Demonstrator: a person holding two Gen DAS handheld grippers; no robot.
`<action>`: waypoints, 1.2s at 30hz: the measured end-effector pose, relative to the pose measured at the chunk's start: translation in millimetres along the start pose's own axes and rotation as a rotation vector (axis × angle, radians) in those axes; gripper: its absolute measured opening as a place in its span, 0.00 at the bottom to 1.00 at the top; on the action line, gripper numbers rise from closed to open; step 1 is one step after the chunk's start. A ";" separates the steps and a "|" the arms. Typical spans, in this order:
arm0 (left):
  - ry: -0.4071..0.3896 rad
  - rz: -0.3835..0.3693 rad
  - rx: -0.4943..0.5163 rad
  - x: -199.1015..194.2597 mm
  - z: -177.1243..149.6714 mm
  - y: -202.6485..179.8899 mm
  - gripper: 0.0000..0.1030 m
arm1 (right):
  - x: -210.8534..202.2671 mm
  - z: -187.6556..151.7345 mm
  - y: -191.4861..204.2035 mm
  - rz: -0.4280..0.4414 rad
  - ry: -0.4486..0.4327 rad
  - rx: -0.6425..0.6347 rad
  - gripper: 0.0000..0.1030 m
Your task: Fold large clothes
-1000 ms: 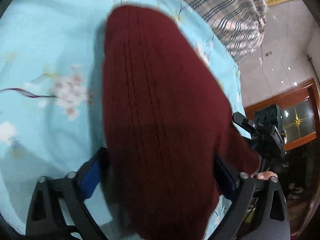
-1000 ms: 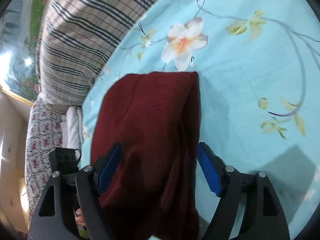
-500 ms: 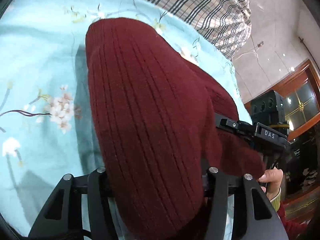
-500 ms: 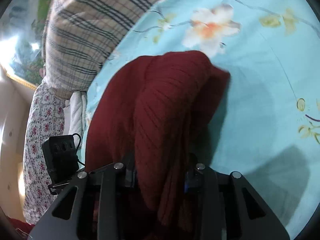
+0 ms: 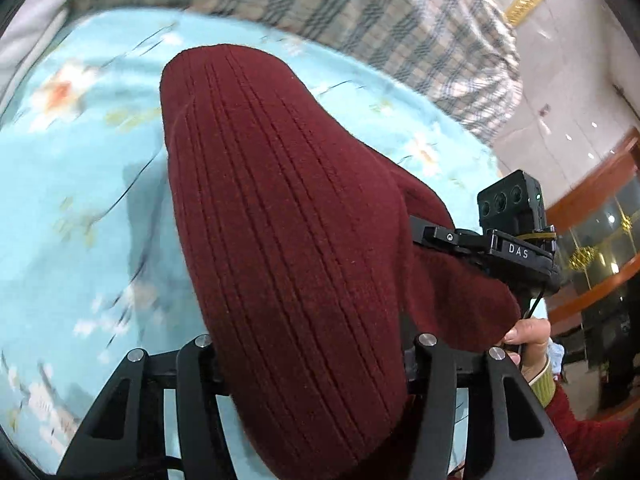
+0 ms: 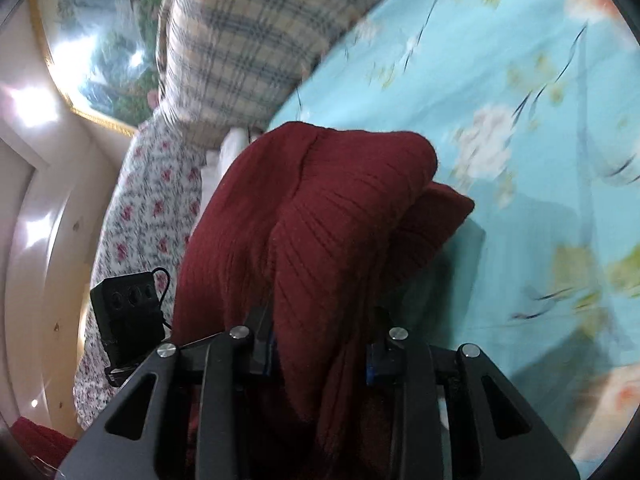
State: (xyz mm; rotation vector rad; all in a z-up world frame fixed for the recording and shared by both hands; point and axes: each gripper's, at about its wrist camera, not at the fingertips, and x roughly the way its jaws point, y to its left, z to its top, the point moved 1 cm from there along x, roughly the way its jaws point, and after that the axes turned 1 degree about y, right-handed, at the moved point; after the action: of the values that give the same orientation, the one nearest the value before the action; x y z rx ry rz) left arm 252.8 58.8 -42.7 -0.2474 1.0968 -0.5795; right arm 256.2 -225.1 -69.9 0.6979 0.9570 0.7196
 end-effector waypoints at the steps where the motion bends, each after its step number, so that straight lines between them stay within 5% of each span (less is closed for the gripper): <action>1: 0.014 0.015 -0.011 3.8 -7.8 8.9 0.54 | 8.4 -3.2 -1.1 -0.008 0.018 0.004 0.31; 11: -0.016 0.056 -0.027 20.2 -24.4 12.7 0.73 | 18.6 -20.7 -12.7 -0.131 0.025 0.042 0.47; 19: -0.124 0.082 -0.028 -41.1 -47.5 13.1 0.70 | -36.7 -12.1 16.2 -0.309 -0.132 -0.026 0.53; 22: -0.220 0.019 0.010 -72.3 -45.7 1.8 0.61 | -49.1 -5.6 42.0 -0.275 -0.199 -0.087 0.52; 25: -0.233 -0.083 0.084 -77.5 -42.7 -13.2 0.55 | -26.4 4.3 74.5 -0.172 -0.143 -0.166 0.36; 28: -0.158 -0.104 0.169 -52.4 -41.8 -32.6 0.48 | 18.2 15.6 98.7 -0.064 -0.033 -0.201 0.24; 32: -0.014 -0.124 0.143 -0.6 -60.6 -25.1 0.36 | 87.8 26.8 112.8 0.011 0.123 -0.222 0.23; 36: -0.034 -0.107 0.134 16.4 -74.2 -21.7 0.25 | 136.1 34.7 99.5 -0.015 0.218 -0.213 0.20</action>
State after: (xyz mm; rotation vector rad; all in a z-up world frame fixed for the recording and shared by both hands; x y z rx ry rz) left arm 185.3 38.5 -78.4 -0.1989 1.0120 -0.7391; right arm 317.8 -67.0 -40.8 0.4313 1.0637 0.8828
